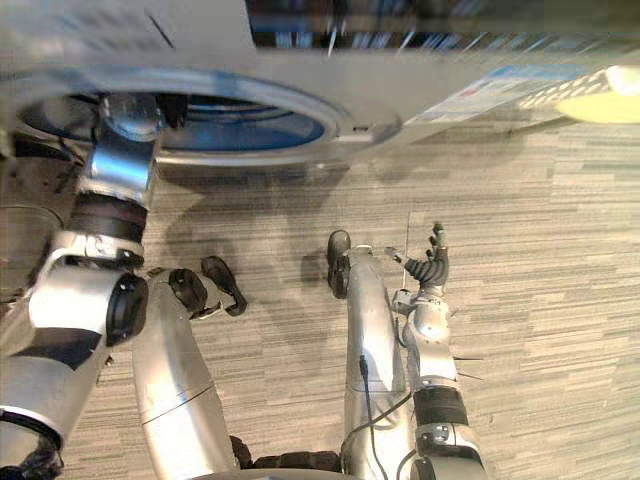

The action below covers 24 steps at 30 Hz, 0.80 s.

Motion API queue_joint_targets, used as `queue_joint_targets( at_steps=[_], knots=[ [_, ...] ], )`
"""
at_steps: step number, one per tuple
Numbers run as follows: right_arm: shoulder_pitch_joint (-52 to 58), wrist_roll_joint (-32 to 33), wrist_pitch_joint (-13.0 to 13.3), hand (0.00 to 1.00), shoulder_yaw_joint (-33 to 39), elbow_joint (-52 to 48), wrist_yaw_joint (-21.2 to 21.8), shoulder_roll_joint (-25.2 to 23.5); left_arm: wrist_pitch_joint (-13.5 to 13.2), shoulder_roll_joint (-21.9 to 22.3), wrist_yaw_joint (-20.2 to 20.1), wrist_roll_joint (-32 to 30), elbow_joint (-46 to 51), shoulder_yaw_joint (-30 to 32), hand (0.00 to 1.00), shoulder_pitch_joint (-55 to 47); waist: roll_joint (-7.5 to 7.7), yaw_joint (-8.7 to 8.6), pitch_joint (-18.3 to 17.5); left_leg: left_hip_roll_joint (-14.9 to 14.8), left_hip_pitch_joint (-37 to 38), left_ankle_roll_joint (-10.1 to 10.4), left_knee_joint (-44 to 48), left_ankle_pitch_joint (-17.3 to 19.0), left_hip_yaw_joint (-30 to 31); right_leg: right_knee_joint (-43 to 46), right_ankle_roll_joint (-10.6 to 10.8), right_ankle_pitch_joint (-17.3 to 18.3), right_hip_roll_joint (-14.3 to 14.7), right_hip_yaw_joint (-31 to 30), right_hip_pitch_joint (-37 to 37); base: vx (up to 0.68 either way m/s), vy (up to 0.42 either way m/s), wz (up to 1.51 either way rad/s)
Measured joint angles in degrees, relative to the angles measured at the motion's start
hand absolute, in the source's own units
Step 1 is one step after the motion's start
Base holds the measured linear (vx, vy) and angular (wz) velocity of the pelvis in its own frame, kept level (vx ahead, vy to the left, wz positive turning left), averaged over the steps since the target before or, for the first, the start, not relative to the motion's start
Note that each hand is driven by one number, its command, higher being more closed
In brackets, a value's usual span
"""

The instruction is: Pick up the laundry basket with both hands and put the clothes into the washing machine.

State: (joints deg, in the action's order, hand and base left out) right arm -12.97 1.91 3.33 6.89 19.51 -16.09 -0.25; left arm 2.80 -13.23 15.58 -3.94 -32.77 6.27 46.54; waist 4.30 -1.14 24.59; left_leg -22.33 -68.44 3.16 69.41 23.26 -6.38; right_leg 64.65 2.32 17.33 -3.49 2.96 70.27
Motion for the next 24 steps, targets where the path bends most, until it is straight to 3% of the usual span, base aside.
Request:
queue_joint_targets(
  at_steps=[5, 9, 13, 17, 24],
  knots=[
    [4.09, -0.4, -2.3, 0.0, 0.32, -0.08, 0.1, -0.15, -1.01, 10.08, 0.73, 4.51, 7.53, -0.95, 0.0, -26.34, -0.17, 1.3, -0.17, 2.75, 17.18, 1.2, -11.46, -2.07, -1.98, -9.3, -0.04, -0.02, -1.41, 1.31, -16.68, 0.11, -0.066, 0.16],
    [12.56, -1.03, -3.89, 0.0, 0.3, 3.34, 1.44, -0.54, -1.03, 12.43, -1.98, 5.41, 7.37, -3.56, 0.0, -44.42, -0.73, 2.27, -6.07, 5.56, 32.96, 1.7, -24.62, -5.06, -3.97, -20.68, 0.29, -1.16, -2.82, 3.22, -32.53, 0.19, -0.044, 0.23],
    [16.11, -1.78, -3.89, 0.0, 0.31, 8.27, 2.67, -0.57, -1.01, 11.97, -4.24, 2.95, 2.35, -2.57, 0.0, -51.26, -2.24, 2.68, -10.89, 7.06, 45.06, 1.69, -35.68, -8.0, -6.77, -31.99, 1.3, -4.46, -2.74, 3.27, -44.13, 0.18, 0.03, -0.06],
    [17.21, -1.99, -3.8, 0.0, 1.58, 15.05, 3.88, -0.1, -1.09, 11.45, -5.58, 1.47, -4.02, -0.92, 0.0, -51.79, -3.69, 2.37, -14.81, 9.25, 52.71, 1.75, -45.97, -11.69, -8.35, -42.53, 2.13, -8.36, -2.82, 3.51, -51.8, 0.12, 0.041, -0.03],
    [14.45, -1.97, -3.81, 0.0, 5.04, 30.88, 5.08, 4.01, -2.04, 9.42, -6.85, -0.19, -14.22, -1.09, 0.0, -48.89, -4.88, 1.86, -16.94, 13.15, 62.25, 1.63, -62.0, -19.07, -9.46, -60.99, 2.88, -17.48, -2.11, 3.56, -62.21, 0.09, 0.028, -0.04]
  ],
)
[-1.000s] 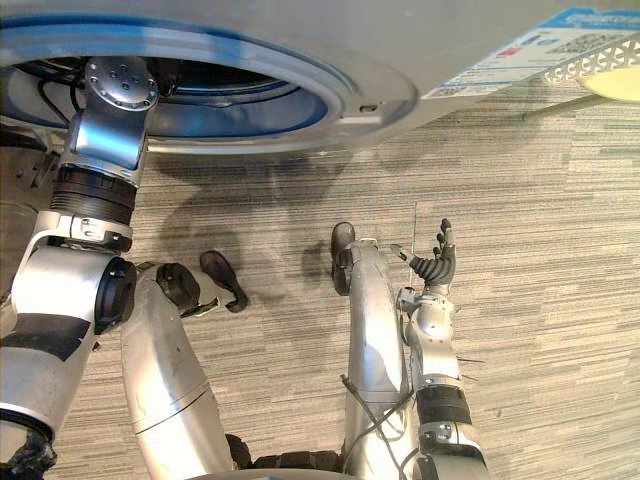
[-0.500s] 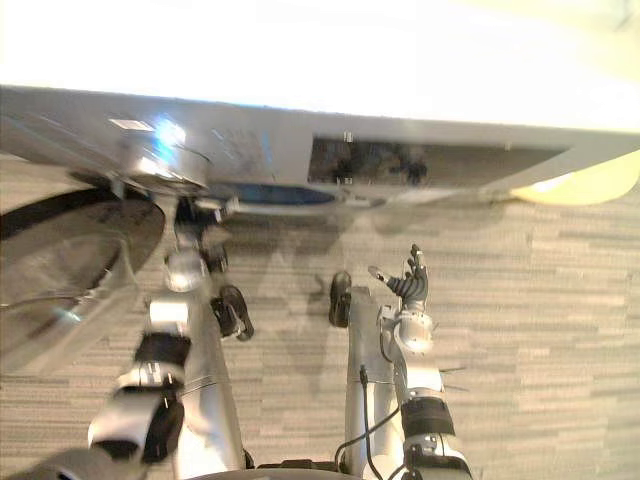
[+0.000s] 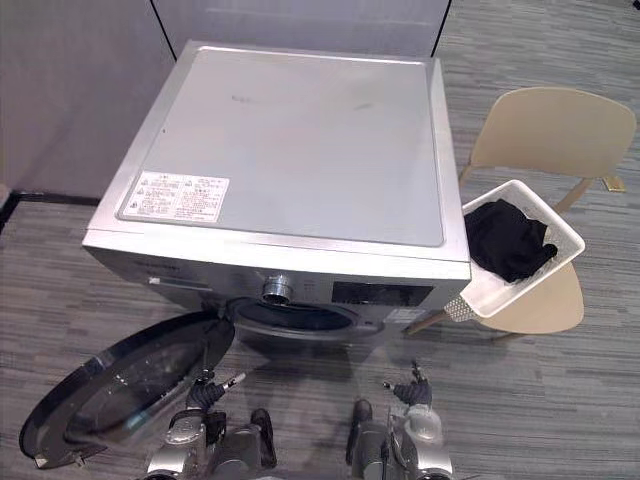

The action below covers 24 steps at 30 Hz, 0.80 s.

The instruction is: Pick up the laundry basket with both hands and put the clothes into the washing machine.

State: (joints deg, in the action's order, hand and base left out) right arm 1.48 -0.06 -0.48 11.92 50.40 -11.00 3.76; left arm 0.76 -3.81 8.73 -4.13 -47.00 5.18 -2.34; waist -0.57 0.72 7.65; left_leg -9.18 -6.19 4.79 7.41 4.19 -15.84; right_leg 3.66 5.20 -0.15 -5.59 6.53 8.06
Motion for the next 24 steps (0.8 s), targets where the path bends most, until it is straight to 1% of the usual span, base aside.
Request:
queue_joint_targets(
  at_steps=[3, 5, 7, 9, 10, 11, 12, 13, 14, 15, 16, 17, 18, 19, 20, 21, 22, 23, 24],
  knots=[
    [0.08, -0.06, 0.01, 0.0, 1.36, 2.73, 0.06, 1.09, -0.05, -1.28, -0.4, -1.61, -3.05, 0.0, 0.0, -0.19, 0.04, -0.09, -0.69, 0.43, 3.42, 0.05, -1.91, -0.12, -1.35, -2.76, 0.2, -1.2, 0.13, -1.11, -3.02, 0.02, 0.029, -0.22],
    [0.0, -0.05, 0.04, 0.0, 1.79, 3.37, 0.06, 1.27, -0.05, -2.17, -1.19, -2.89, -4.42, -0.03, 0.0, -0.66, 0.24, -0.04, -1.57, 0.6, 4.37, 0.11, -2.83, -0.17, -2.61, -3.65, 0.15, -1.99, 0.34, -2.61, -3.06, -0.02, 0.028, -0.4],
    [-0.12, -0.02, 0.04, 0.0, 1.79, 3.49, 0.07, 1.27, 0.0, -2.6, -1.28, -3.63, -5.68, 0.0, 0.0, -0.74, 0.33, -0.02, -1.64, 0.63, 5.45, 0.11, -3.13, -0.16, -4.77, -3.93, 0.15, -2.67, 0.6, -4.92, -2.73, -0.04, 0.023, -0.61],
    [-0.82, 0.11, 0.04, 0.0, 1.79, 3.99, 0.06, 1.29, 0.02, -2.73, -1.3, -4.57, -7.45, 0.0, 0.0, -1.26, 0.59, -0.05, -1.47, 0.6, 6.71, 0.05, -2.99, 0.19, -8.67, -3.69, 0.1, -3.98, 1.32, -9.67, -0.69, -0.08, 0.026, -1.0],
    [-1.29, 0.16, 0.04, 0.0, 1.78, 4.08, 0.04, 1.31, 0.03, -2.78, -1.29, -4.83, -7.8, 0.0, 0.0, -1.14, 0.74, -0.12, -1.33, 0.53, 6.72, 0.01, -2.69, 0.56, -9.99, -3.67, 0.12, -4.51, 1.56, -10.88, 0.02, -0.11, 0.014, -1.29],
    [-2.29, 0.19, 0.03, 0.0, 1.67, 4.19, 0.04, 1.23, 0.0, -2.97, -1.27, -5.58, -7.88, 0.0, 0.0, -0.95, 1.42, -0.15, -0.89, 0.32, 6.57, 0.27, -1.57, 2.03, -12.96, -4.22, -0.53, -6.41, 2.23, -11.88, 1.58, -0.13, -0.009, -1.56],
    [-3.52, 0.21, 0.05, 0.0, 1.56, 4.14, -0.01, 0.98, 0.05, -3.35, -1.28, -5.67, -8.1, 0.05, 0.0, -1.0, 1.87, -0.12, -0.44, -0.12, 6.78, -0.27, -1.02, 3.56, -16.7, -6.31, -5.39, -5.54, 2.02, -7.94, 2.17, -0.16, -0.001, -2.17],
    [-4.94, 0.2, 0.09, 0.0, 1.57, 4.2, -0.13, 1.4, 0.16, -2.76, -1.32, -5.7, -8.8, 0.03, 0.0, -0.65, 0.63, 0.11, 0.09, -2.05, 7.73, -0.45, -2.23, 3.47, -20.98, -5.43, -11.34, -0.86, 0.53, 6.78, 2.83, -0.15, 0.004, -2.08],
    [-5.73, 0.19, 0.09, 0.0, 1.51, 4.31, -0.15, 1.41, 0.14, -2.54, -1.32, -5.74, -8.82, 0.01, 0.0, -0.68, 0.38, 0.21, 0.25, -2.91, 8.49, -0.48, -2.18, 3.18, -23.31, -2.92, -11.67, -0.54, -0.77, 13.6, 4.09, -0.08, 0.013, -2.04],
    [-6.41, 0.19, 0.09, 0.0, 1.46, 4.39, -0.16, 1.06, 0.28, -2.51, -1.38, -6.01, -9.07, 0.02, 0.0, -0.74, 0.12, 0.21, 0.6, -3.6, 9.51, 0.09, -1.17, 2.66, -27.64, 1.38, -12.84, 0.58, -2.85, 22.27, 5.36, 0.03, -0.046, -2.3],
    [-6.37, 0.18, 0.07, 0.0, 1.3, 4.39, -0.18, 1.25, 0.48, -3.27, -1.59, -6.97, -9.16, 0.06, 0.0, -0.66, 1.52, 0.22, 0.5, -3.71, 12.04, 1.68, 1.49, 4.4, -33.21, 4.63, -13.27, 0.88, -4.5, 30.78, 4.27, 0.09, -0.074, -2.29],
    [-6.3, 0.17, 0.08, 0.0, 1.06, 4.38, -0.28, 1.43, 0.51, -3.47, -1.7, -7.28, -9.15, 0.07, 0.0, -0.67, 1.33, 0.2, 0.61, -4.3, 13.02, 2.3, 3.06, 5.15, -35.08, 4.71, -11.6, -0.13, -4.33, 30.91, 3.96, 0.1, -0.117, -2.2],
    [-6.29, 0.17, 0.1, 0.0, 0.48, 4.39, -0.65, 1.58, 0.51, -3.94, -2.11, -7.89, -9.18, -0.07, 0.0, -0.96, 1.11, 0.03, 0.71, -5.97, 14.15, 3.39, 5.89, 6.15, -36.88, 4.76, -9.87, -0.44, -3.29, 29.42, 4.08, 0.11, -0.166, -1.82],
    [-6.11, 0.16, 0.1, 0.0, -0.84, 4.5, -1.16, 2.14, 0.31, -4.35, -2.26, -8.06, -9.13, -0.06, 0.0, -0.44, 0.81, -0.01, 0.83, -9.9, 14.99, 4.33, 12.04, 8.43, -38.33, 4.68, -9.65, -0.26, -0.36, 26.26, 4.24, 0.11, -0.175, -1.71],
    [-5.86, 0.16, 0.08, 0.0, -1.36, 4.8, -1.22, 2.36, 0.16, -4.47, -2.26, -8.07, -9.1, -0.05, 0.0, -0.17, 0.27, 0.06, 1.1, -12.06, 15.1, 4.27, 16.18, 9.05, -38.37, 4.67, -9.66, -0.21, 1.04, 24.89, 4.4, 0.15, -0.231, -1.9],
    [-5.4, 0.1, -0.06, 0.0, -1.82, 5.28, -1.35, 2.55, 0.01, -4.49, -2.32, -8.07, -9.09, -0.03, 0.0, -0.01, -0.57, 0.32, 1.55, -16.86, 13.65, -1.3, 26.0, 8.95, -35.76, 3.47, -10.08, 0.42, 4.14, 22.13, 4.01, 0.1, -0.176, -1.99],
    [-5.38, 0.0, -0.17, 0.0, -2.85, 5.6, -1.4, 2.73, -0.01, -4.37, -2.35, -8.07, -9.4, -0.01, 0.0, -0.39, -1.72, 0.74, 1.96, -19.83, 9.16, -12.03, 35.11, 5.33, -28.18, 0.77, -7.25, 3.44, 6.96, 19.75, 2.65, 0.11, -0.182, -2.08],
    [-5.5, -0.07, -0.3, 0.0, -3.37, 5.52, -1.47, 2.93, -0.09, -3.5, -2.42, -8.04, -9.56, -0.33, 0.0, -0.71, -3.02, 1.21, 2.16, -20.67, 6.4, -12.18, 38.85, 4.83, -21.95, 3.53, -7.45, 5.27, 7.5, 19.67, 2.75, 0.18, -0.126, -1.9],
    [-5.32, -0.11, -0.54, 0.0, -3.52, 5.48, -1.56, 3.66, -0.47, -2.36, -2.6, -7.99, -8.79, -0.86, 0.0, -1.43, -2.53, 1.25, 3.12, -17.86, 1.82, -4.33, 45.98, 9.64, -10.89, 9.83, -9.18, 7.07, 5.84, 16.57, 2.29, 0.33, -0.116, -1.47]
  ],
)
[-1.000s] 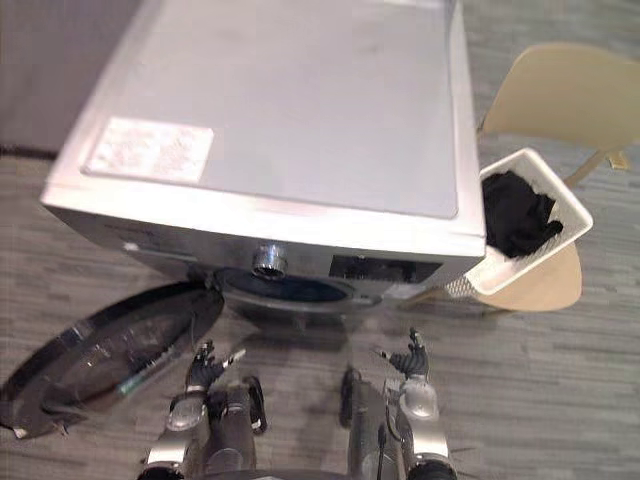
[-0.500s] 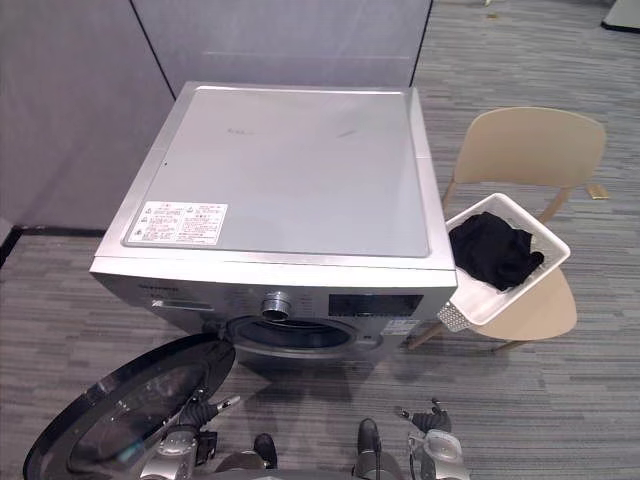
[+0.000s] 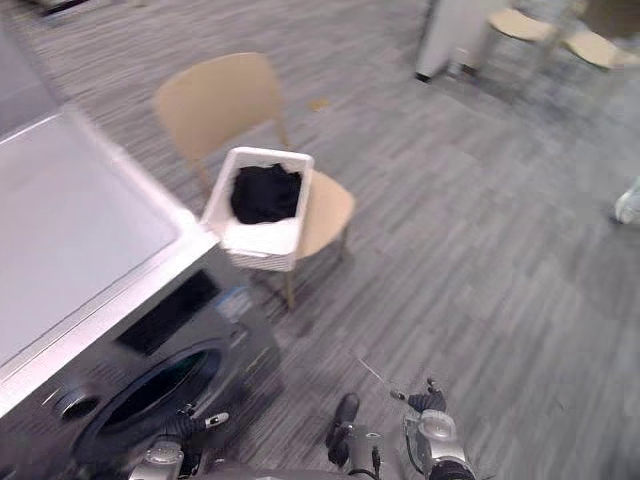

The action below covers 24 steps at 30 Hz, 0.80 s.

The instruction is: Pick up the laundry basket with both hands and put the clothes into the washing machine.

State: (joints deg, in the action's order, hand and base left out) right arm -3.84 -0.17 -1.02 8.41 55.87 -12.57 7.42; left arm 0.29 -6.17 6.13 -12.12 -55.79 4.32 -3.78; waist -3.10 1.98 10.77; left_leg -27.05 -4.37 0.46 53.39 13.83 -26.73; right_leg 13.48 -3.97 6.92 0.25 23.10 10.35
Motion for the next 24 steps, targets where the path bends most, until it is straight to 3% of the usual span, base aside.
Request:
queue_joint_targets(
  at_steps=[1, 2, 3, 4, 6, 7, 9, 11, 12, 13, 14, 15, 17, 18, 19, 21, 23, 24],
  knots=[
    [-0.48, -0.05, -0.36, 0.0, 0.04, 0.42, 0.01, 0.83, 0.01, 0.98, 0.19, 0.21, 0.15, 0.19, 0.0, 0.49, -2.11, 0.84, 0.76, 0.94, -1.75, 2.46, 1.31, 1.7, 5.03, -0.14, 0.55, -0.08, 2.01, -1.43, -0.86, 0.38, -0.072, -1.58],
    [-0.78, -0.24, -0.5, 0.0, 0.06, 0.72, -0.01, 1.1, -0.33, 1.12, 0.12, 0.29, 0.84, -0.96, 0.0, 0.4, -3.2, 1.66, 0.63, 5.6, -6.1, 3.67, 1.56, 3.76, 11.09, -1.87, -1.0, -0.94, 2.42, -3.6, -2.12, 0.34, -0.027, -1.34],
    [-0.73, -0.35, -0.51, 0.0, 0.26, 0.76, -0.03, 0.93, -0.51, 1.36, 0.3, 0.32, 1.8, -1.47, 0.0, 0.38, -2.46, 2.1, 1.2, 9.86, -9.59, 3.38, -0.43, 3.92, 14.39, -3.35, -0.2, -1.95, 2.42, -5.48, -3.22, 0.22, 0.013, -1.09],
    [-0.68, -0.36, -0.53, 0.0, 0.33, 0.8, -0.03, 0.74, -0.64, 1.45, 0.36, 0.32, 2.25, -1.5, 0.0, 0.31, -2.46, 2.2, 1.25, 11.92, -10.97, 3.38, -2.63, 3.92, 15.67, -4.32, 0.21, -2.07, 2.43, -6.29, -4.09, 0.23, 0.023, -0.73],
    [-0.74, -0.45, -0.58, 0.0, 0.21, 0.69, -0.03, 0.2, -0.67, 1.65, 0.42, 0.33, 2.32, -1.49, 0.0, 0.17, -2.47, 2.37, 1.34, 18.1, -13.12, 4.54, -18.51, 2.92, 19.09, -7.81, 1.49, -2.37, 2.59, -8.83, -7.57, 0.24, 0.07, -0.5],
    [-0.79, -0.47, -0.55, 0.0, 0.18, 0.63, -0.03, 0.03, -0.67, 1.71, 0.42, 0.31, 2.34, -1.49, 0.0, 0.16, -2.46, 2.53, 1.35, 19.22, -12.99, 5.19, -23.57, 2.26, 19.48, -8.67, 1.8, -2.42, 2.63, -9.25, -8.39, 0.27, 0.113, -0.45],
    [-0.77, -0.51, -0.47, 0.0, -0.04, 0.37, -0.08, -0.89, -0.63, 1.34, 0.4, 0.32, 2.34, -1.36, 0.0, 0.2, -0.84, 4.92, 1.5, 22.34, -10.44, 1.58, -34.35, -7.92, 19.23, -12.32, 3.41, -2.79, 1.69, -11.77, -11.56, 0.32, 0.128, -0.39],
    [-1.35, -0.55, -0.36, 0.0, -0.11, -0.62, -0.21, -0.67, -0.71, 0.98, 0.42, 0.29, 2.43, -1.29, 0.0, 0.46, -0.09, 5.05, 1.34, 23.72, -11.06, 0.13, -33.74, -7.38, 18.96, -13.54, 4.77, -2.43, 0.56, -11.93, -11.87, 0.38, 0.167, 0.08],
    [-1.51, -0.87, -0.37, 0.0, -0.61, -0.39, -0.19, -0.28, -0.56, 1.11, 0.32, 0.26, 2.08, -0.23, 0.0, 0.28, 0.09, 5.34, 1.47, 23.84, -12.43, -2.89, -29.81, -4.51, 19.17, -12.1, 6.08, -1.33, 0.44, -11.83, -11.97, 0.4, 0.227, 0.16],
    [-1.5, -1.07, -0.35, 0.0, -1.01, -0.4, -0.2, -0.35, -0.49, 1.27, 0.33, 0.26, 1.75, 0.49, 0.0, -0.16, 0.09, 5.5, 1.46, 23.94, -12.26, -3.24, -28.37, -2.93, 19.02, -9.75, 7.33, 0.32, 0.12, -11.65, -11.9, 0.36, 0.216, 0.01],
    [-1.32, -1.56, -0.31, 0.0, -1.08, -0.37, -0.3, -0.69, -0.12, 1.14, -1.07, 0.38, 0.6, 1.13, 0.0, -0.66, 0.61, 5.62, 1.71, 23.69, -9.51, -3.12, -27.65, 0.08, 18.89, 0.44, 9.84, 4.14, -1.31, -12.03, -9.74, 0.45, 0.264, 0.08],
    [-1.49, -1.71, -0.22, 0.0, -1.57, -0.38, -0.21, -1.43, 0.78, 0.14, -4.32, 0.45, -0.21, -0.37, 0.0, -1.37, 1.24, 5.77, 1.7, 24.1, -7.28, -3.4, -27.09, 1.63, 19.57, 16.33, 14.62, 6.09, -3.05, -12.37, -4.55, 0.4, 0.197, 0.2],
    [-1.36, -1.79, -0.02, 0.0, -1.85, -0.35, 0.11, -3.38, 1.15, -2.36, -6.27, 0.4, -0.26, -2.94, 0.0, -2.99, 3.5, 4.66, 2.17, 26.24, -4.37, -4.29, -27.3, 2.63, 22.76, 36.85, 17.91, 4.8, -6.63, -12.33, 2.89, 0.37, 0.081, 0.79],
    [-1.32, -1.97, -0.06, 0.0, -1.85, -0.21, 0.15, -3.61, 1.17, -2.74, -6.39, 0.43, -0.13, -3.36, 0.0, -3.02, 3.74, 4.46, 2.39, 26.56, -3.22, -4.61, -27.44, 2.86, 23.78, 40.88, 16.83, 5.33, -7.5, -12.24, 4.21, 0.5, -0.054, 1.37],
    [-1.49, -2.18, -0.07, 0.0, -1.78, -0.1, 0.16, -3.34, 1.97, -2.74, -5.86, 0.65, -0.11, -3.53, 0.0, -3.24, 3.87, 4.83, 2.75, 27.14, -0.57, -4.76, -28.48, 2.96, 26.88, 43.7, 13.35, 7.12, -8.76, -11.27, 6.0, 0.42, -0.098, 1.1],
    [-2.29, -2.18, 0.06, 0.0, -1.67, -0.11, 0.17, -2.8, 2.08, -1.7, -3.13, 1.41, 0.02, -1.82, 0.0, -3.81, 3.51, 4.93, 3.2, 27.04, 2.36, -4.63, -30.22, 3.12, 29.99, 37.71, 10.57, 8.66, -9.42, -10.42, 7.03, 0.41, -0.169, 1.17],
    [-3.11, -2.18, 0.57, 0.0, -1.41, -0.84, 0.18, -2.0, 2.07, -0.32, -0.5, 1.75, 0.88, 0.09, 0.0, -3.77, 2.96, 4.86, 3.29, 26.94, 3.79, -3.68, -31.09, 3.93, 34.57, 27.52, 9.75, 8.84, -8.49, -13.85, 8.36, 0.31, -0.244, 1.2],
    [-3.17, -2.12, 0.67, 0.0, -1.17, -1.77, 0.16, -1.49, 1.74, 0.35, 0.72, 2.47, 2.56, 0.52, 0.0, -3.16, 2.58, 4.69, 3.1, 26.86, 2.7, -1.81, -30.64, 5.67, 38.99, 20.48, 10.38, 7.9, -6.43, -20.89, 10.41, 0.26, -0.364, 1.7]
  ],
)
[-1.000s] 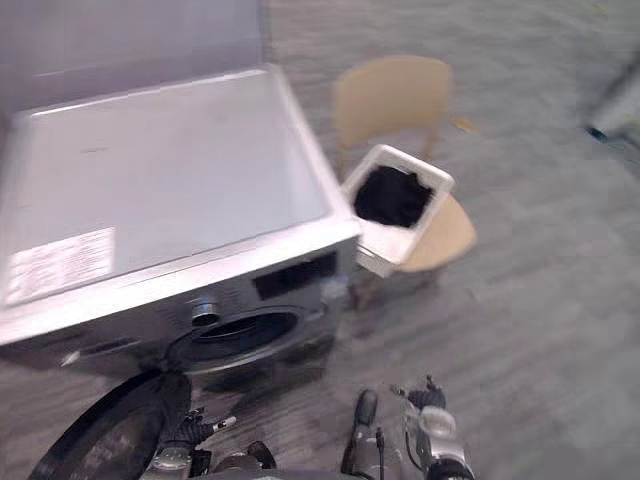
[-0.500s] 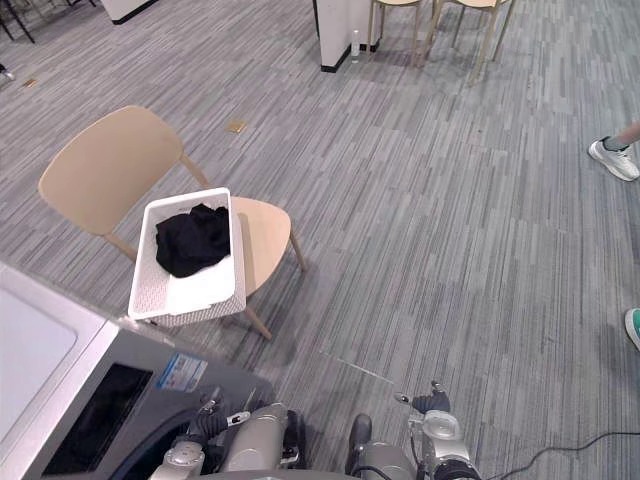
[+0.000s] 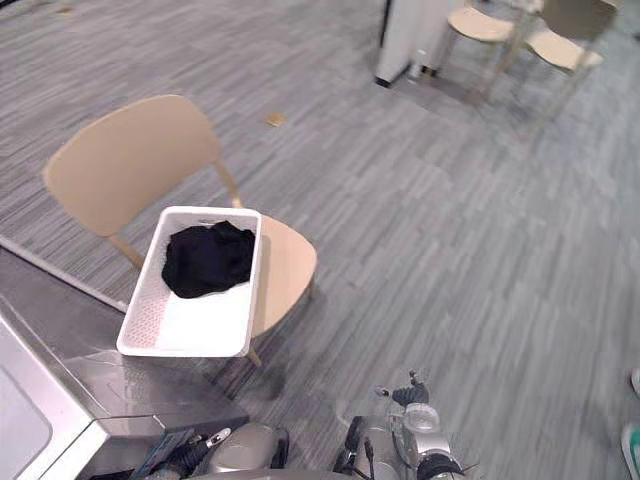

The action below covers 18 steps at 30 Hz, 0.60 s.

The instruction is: Pick up the laundry basket with both hands and put the clothes into the washing machine.

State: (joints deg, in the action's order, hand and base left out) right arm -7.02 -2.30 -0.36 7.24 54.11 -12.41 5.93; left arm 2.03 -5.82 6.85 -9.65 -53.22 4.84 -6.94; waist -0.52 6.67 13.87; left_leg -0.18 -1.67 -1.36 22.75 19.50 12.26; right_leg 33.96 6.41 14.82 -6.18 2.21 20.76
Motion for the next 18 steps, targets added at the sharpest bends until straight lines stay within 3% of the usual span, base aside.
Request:
queue_joint_targets(
  at_steps=[1, 2, 3, 4, 5, 6, 8, 9, 10, 12, 14, 15, 18],
  knots=[
    [0.29, 0.08, -0.01, 0.0, 0.67, -0.11, -0.06, 0.38, -0.33, 0.1, 0.91, 0.04, 0.27, 0.02, 0.0, 1.6, 0.58, -0.33, -0.17, 0.42, -1.7, 1.6, 1.95, 1.48, 4.53, -7.1, 0.74, -2.23, 1.57, -9.36, 0.53, 0.25, -0.407, 1.91],
    [0.58, 0.18, -0.06, 0.0, 1.31, -0.1, -0.02, 0.39, -0.55, 0.02, 1.01, 0.07, 0.43, 0.09, 0.0, 2.56, 0.71, -0.62, -0.24, 1.03, -2.72, 2.73, 3.38, 2.58, 7.32, -10.46, 1.22, -3.03, 2.09, -13.87, -0.42, 0.25, -0.468, 2.19],
    [0.86, 0.6, -0.29, 0.0, 2.35, 0.21, -0.09, 0.56, -1.11, 0.63, 1.09, 0.07, 0.64, 0.68, 0.0, 3.88, -1.01, -1.1, 0.44, 0.84, -3.82, 4.87, 6.47, 4.56, 11.66, -9.88, 3.24, -6.26, 2.73, -13.56, -1.81, 0.19, -0.373, 1.59],
    [0.93, 0.67, -0.34, 0.0, 2.61, 0.11, -0.12, 0.69, -1.27, 1.48, 1.1, -0.04, 1.07, 1.03, 0.0, 3.78, -1.99, -0.83, 0.45, 0.05, -3.83, 4.96, 6.86, 4.49, 12.58, -8.84, 2.34, -5.16, 3.09, -11.82, -2.12, 0.22, -0.439, 1.62],
    [1.79, 0.71, -0.5, 0.0, 3.38, -1.26, -0.14, 1.09, -1.52, 2.29, 1.15, 0.04, 1.07, 2.22, 0.0, 3.54, -2.16, -0.53, 0.35, -0.94, -3.9, 7.37, 6.36, 2.76, 13.0, -5.22, 0.96, -3.15, 2.47, -8.29, -2.12, 0.25, -0.49, 1.43],
    [2.8, 0.71, -0.49, 0.0, 3.53, -2.59, -0.14, 1.06, -1.38, 2.78, 1.6, 0.08, 1.01, 2.45, 0.0, 3.61, -2.75, -0.99, -0.14, -1.9, -4.13, 8.31, 5.36, 1.42, 13.77, -2.93, -0.36, -1.29, 1.2, -3.58, -2.76, 0.21, -0.408, 1.61],
    [3.21, 0.71, -0.44, 0.0, 3.87, -3.97, -0.25, 1.69, -1.48, 3.82, 2.17, 0.27, 1.26, 2.53, 0.0, 4.56, -3.45, -1.23, -0.77, -4.1, -6.36, 9.03, 2.5, -2.4, 12.74, -2.72, -1.18, -0.85, -0.21, 3.57, -3.98, 0.16, -0.401, 2.06],
    [3.41, 0.74, -0.34, 0.0, 4.17, -4.65, -0.6, 1.85, -1.46, 4.69, 2.11, 0.59, 1.05, 2.47, 0.0, 5.7, -3.24, -1.57, -0.78, -5.53, -7.75, 8.85, -0.16, -6.07, 8.77, -4.91, -1.45, -1.0, -1.66, 8.69, -6.26, 0.15, -0.393, 2.26],
    [3.66, 0.74, -0.2, 0.0, 4.77, -5.29, -0.91, 1.78, -1.46, 5.35, 2.09, 0.64, 0.96, 2.35, 0.0, 5.95, -3.21, -1.61, -0.8, -6.38, -8.05, 8.96, -1.15, -7.5, 5.52, -6.2, -2.11, -1.27, -2.03, 10.7, -7.65, 0.07, -0.214, 2.24],
    [3.45, 1.78, 0.17, 0.0, 5.94, -5.66, -1.5, 1.79, -2.04, 5.71, 2.07, 1.21, 0.96, 0.0, 0.0, 6.15, -2.58, -1.64, -1.11, -9.25, -8.59, 7.43, -4.38, -9.7, -12.16, -11.2, -3.22, -1.42, -3.22, 17.94, -12.66, 0.06, -0.13, 1.93],
    [2.48, 2.31, 0.42, 0.0, 6.45, -5.6, -1.83, 2.03, -2.01, 4.85, 2.02, 1.16, 0.61, -2.39, 0.0, 6.43, -1.87, -2.69, -1.47, -9.83, -8.72, 5.79, -6.61, -11.35, -24.48, -13.49, -3.25, -1.47, -4.72, 22.81, -14.74, 0.03, -0.031, 1.63],
    [1.92, 2.45, 0.5, 0.0, 6.46, -5.63, -2.02, 2.46, -2.36, 4.28, 2.02, 1.24, 0.61, -2.94, 0.0, 6.48, -1.4, -2.53, -1.91, -9.72, -8.67, 5.69, -8.37, -13.54, -28.47, -14.9, -2.67, -2.01, -5.57, 24.58, -15.18, 0.01, 0.038, 1.28],
    [1.14, 2.71, 0.5, 0.0, 6.44, -6.32, -2.22, 1.27, -2.46, 2.84, 2.01, 1.18, -0.41, -3.37, 0.0, 6.52, -0.02, -2.59, -2.67, -7.41, -8.22, 4.34, -12.85, -16.48, -29.08, -20.4, -1.56, -5.22, -5.41, 25.49, -16.85, 0.02, 0.121, 0.47]
  ],
)
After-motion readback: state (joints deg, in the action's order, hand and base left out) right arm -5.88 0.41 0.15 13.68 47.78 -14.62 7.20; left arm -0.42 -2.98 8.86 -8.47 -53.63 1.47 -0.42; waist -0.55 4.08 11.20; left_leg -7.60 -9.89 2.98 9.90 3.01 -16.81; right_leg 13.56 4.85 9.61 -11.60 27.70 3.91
